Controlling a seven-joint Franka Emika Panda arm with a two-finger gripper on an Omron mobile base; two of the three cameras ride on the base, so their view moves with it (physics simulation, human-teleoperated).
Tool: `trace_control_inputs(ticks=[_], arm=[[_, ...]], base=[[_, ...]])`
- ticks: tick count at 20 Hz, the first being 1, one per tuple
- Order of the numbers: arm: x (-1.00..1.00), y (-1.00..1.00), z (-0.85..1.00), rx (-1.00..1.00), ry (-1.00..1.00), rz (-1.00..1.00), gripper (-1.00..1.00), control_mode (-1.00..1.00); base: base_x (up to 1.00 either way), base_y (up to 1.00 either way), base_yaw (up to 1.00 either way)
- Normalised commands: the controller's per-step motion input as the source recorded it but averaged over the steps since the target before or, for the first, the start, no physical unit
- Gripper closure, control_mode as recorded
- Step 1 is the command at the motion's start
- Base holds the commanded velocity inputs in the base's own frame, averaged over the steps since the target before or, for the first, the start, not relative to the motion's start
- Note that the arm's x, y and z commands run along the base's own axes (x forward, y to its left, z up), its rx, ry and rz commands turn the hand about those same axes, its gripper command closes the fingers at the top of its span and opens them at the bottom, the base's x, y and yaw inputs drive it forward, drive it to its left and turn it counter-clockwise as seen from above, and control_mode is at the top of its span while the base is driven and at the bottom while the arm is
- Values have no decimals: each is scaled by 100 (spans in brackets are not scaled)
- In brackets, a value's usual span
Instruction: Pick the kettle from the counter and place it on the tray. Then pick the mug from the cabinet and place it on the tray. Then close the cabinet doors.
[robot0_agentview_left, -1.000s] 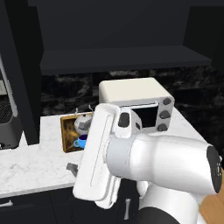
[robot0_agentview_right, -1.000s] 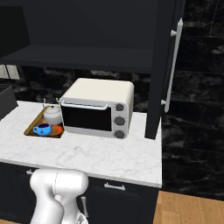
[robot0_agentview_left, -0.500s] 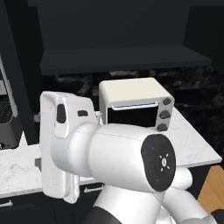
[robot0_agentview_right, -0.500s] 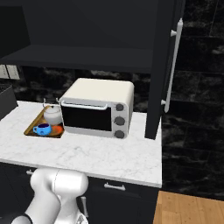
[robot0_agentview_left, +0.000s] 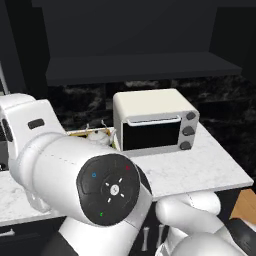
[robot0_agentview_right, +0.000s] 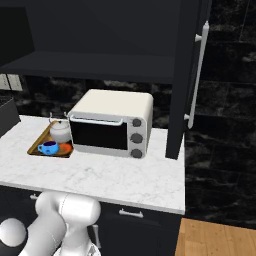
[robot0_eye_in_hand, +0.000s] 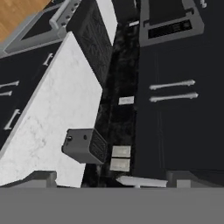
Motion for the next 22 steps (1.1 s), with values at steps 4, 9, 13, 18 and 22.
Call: trace_control_inputs(ticks=[4, 9, 13, 18, 22], arm=[[64, 35, 3, -8, 1, 0, -100, -100], [61, 34, -11, -1, 2, 0, -100, -100], [55, 11, -16, 0, 0, 3, -100, -100], [57, -12, -19, 0, 0, 1, -100, -100], [45, -36, -8, 0, -1, 0, -100, -100]], base=[[0, 0, 0], [0, 0, 0], [0, 0, 0], [0, 0, 0], [0, 0, 0]])
